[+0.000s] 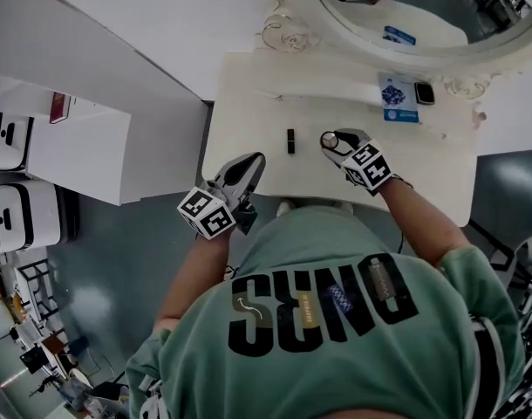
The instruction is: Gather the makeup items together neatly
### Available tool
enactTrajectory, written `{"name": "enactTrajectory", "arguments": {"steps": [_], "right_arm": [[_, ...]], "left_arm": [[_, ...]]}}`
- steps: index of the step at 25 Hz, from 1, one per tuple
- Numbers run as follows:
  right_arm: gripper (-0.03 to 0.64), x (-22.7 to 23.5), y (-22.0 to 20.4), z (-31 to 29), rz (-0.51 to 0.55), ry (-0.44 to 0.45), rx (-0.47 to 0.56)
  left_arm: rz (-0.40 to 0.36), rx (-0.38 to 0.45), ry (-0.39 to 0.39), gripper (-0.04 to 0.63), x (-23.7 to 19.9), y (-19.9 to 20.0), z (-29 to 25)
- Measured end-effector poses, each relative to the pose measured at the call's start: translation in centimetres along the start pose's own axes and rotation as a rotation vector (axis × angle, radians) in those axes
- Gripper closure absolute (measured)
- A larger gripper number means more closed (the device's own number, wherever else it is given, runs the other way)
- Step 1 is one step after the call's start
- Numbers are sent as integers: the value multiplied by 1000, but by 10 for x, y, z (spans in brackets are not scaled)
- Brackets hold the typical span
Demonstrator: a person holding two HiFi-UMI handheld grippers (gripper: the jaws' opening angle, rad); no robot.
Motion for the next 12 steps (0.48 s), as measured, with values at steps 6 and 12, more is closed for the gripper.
{"name": "enactTrajectory", "arguments": {"steps": [6, 12], "right_arm": [[413, 0, -49, -46, -49, -174, -111], [411, 0, -57, -60, -70, -265, -148]], "left_arm": [[21, -48, 14, 588, -43, 15, 62], [49, -44, 0, 588, -58, 26, 82]]}}
Point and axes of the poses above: the fingertips, and each gripper's own axes: z backward along the fingers, x to its right, y out of its top, the point moved 1 cm from there along z, backward along the fingers, and after that the axes turned 12 degrees about x, right-handed, at the moved point
